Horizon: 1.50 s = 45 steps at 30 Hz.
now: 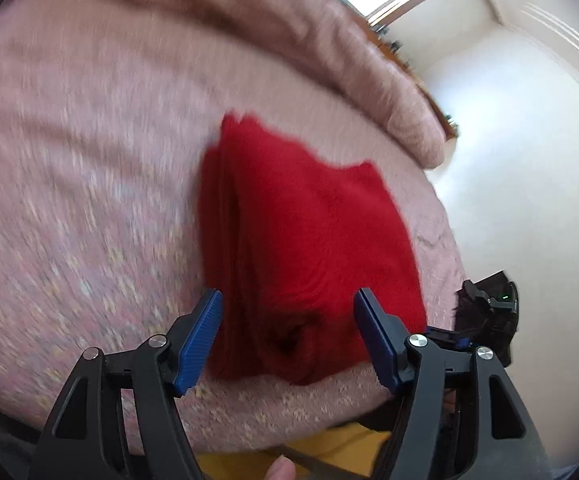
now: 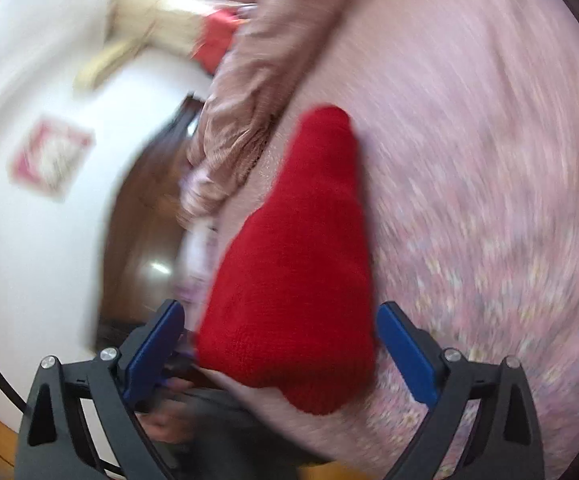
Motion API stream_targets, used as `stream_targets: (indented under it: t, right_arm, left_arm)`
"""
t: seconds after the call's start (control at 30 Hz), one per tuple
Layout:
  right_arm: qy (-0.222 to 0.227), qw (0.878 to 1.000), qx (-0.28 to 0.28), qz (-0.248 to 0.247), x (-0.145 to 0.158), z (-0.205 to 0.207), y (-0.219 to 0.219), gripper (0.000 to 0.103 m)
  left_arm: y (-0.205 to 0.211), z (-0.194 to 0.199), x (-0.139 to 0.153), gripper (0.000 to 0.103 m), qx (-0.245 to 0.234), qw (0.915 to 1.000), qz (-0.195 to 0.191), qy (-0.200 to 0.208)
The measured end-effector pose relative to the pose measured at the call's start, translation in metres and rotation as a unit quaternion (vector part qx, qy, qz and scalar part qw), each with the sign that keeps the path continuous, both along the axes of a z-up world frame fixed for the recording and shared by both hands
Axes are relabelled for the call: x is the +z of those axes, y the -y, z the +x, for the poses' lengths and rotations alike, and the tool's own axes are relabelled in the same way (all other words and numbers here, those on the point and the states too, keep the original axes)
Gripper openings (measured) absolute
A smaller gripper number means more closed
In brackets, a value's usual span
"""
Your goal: Fold small clothes
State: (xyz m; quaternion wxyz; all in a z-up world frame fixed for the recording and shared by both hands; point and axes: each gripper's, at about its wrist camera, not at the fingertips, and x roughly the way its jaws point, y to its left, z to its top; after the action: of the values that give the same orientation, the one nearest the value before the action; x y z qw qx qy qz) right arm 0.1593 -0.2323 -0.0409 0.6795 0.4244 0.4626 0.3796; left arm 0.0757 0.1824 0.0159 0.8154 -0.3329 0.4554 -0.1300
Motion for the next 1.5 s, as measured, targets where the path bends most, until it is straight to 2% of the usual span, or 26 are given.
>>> stream_targets:
  t: [0.03,0.1,0.37,0.47,0.6,0.77,0.87,1.0,1.1,1.17,1.27,1.33,1.4,1.5]
  right_arm:
    - [-0.017,1.000,-0.002,0.019,-0.010,0.000,0.004,0.099]
    - [-0.016,1.000,-0.001,0.024,-0.016,-0.003,0.005,0.099]
    - [-0.002,0.999,0.047,-0.006,-0.014,-0.003,-0.025,0.099]
    - [-0.006,0.998,0.062,-0.010,-0.014,0.003,-0.037,0.101]
    - [-0.016,0.997,0.072,-0.022,-0.013,0.014,-0.049,0.102]
    - [-0.035,0.996,0.079,-0.032,-0.018,0.028,-0.062,0.102]
    - [-0.033,0.995,0.086,-0.050,-0.018,0.033,-0.071,0.102]
    - [-0.023,0.991,0.111,-0.071,-0.017,0.023,-0.075,0.098]
    - [-0.031,0.990,0.129,-0.048,-0.020,0.008,-0.070,0.091]
    - [-0.036,0.992,0.119,-0.037,-0.024,0.009,-0.066,0.088]
    - [-0.051,0.993,0.101,-0.017,-0.028,0.020,-0.067,0.086]
    - [-0.050,0.994,0.100,-0.012,-0.029,0.024,-0.069,0.080]
    - [-0.046,0.994,0.095,-0.010,-0.028,0.023,-0.072,0.072]
    - [-0.025,0.996,0.089,-0.018,-0.023,0.012,-0.069,0.065]
  left_arm:
    - [0.001,0.002,-0.007,0.062,0.000,0.9999,0.003,-0.015]
    - [0.001,0.001,-0.017,0.069,0.005,0.9997,-0.001,-0.025]
    - [-0.005,0.017,-0.044,0.083,-0.007,0.9940,-0.094,-0.055]
    - [0.001,0.033,-0.046,0.098,-0.024,0.9929,-0.104,-0.053]
    - [0.011,0.054,-0.046,0.098,-0.034,0.9936,-0.098,-0.044]
    - [0.012,0.073,-0.050,0.098,-0.032,0.9893,-0.138,-0.033]
    - [0.015,0.079,-0.051,0.098,-0.044,0.9873,-0.149,-0.032]
    - [0.025,0.067,-0.047,0.096,-0.076,0.9843,-0.157,-0.027]
    - [0.038,0.053,-0.047,0.096,-0.095,0.9797,-0.174,-0.030]
    - [0.041,0.059,-0.048,0.096,-0.087,0.9829,-0.159,-0.030]
    - [0.033,0.070,-0.051,0.095,-0.062,0.9796,-0.189,-0.029]
    - [0.028,0.073,-0.053,0.087,-0.048,0.9785,-0.198,-0.032]
    - [0.025,0.071,-0.051,0.065,-0.039,0.9809,-0.188,-0.032]
    - [0.030,0.066,-0.031,0.055,-0.044,0.9857,-0.162,-0.002]
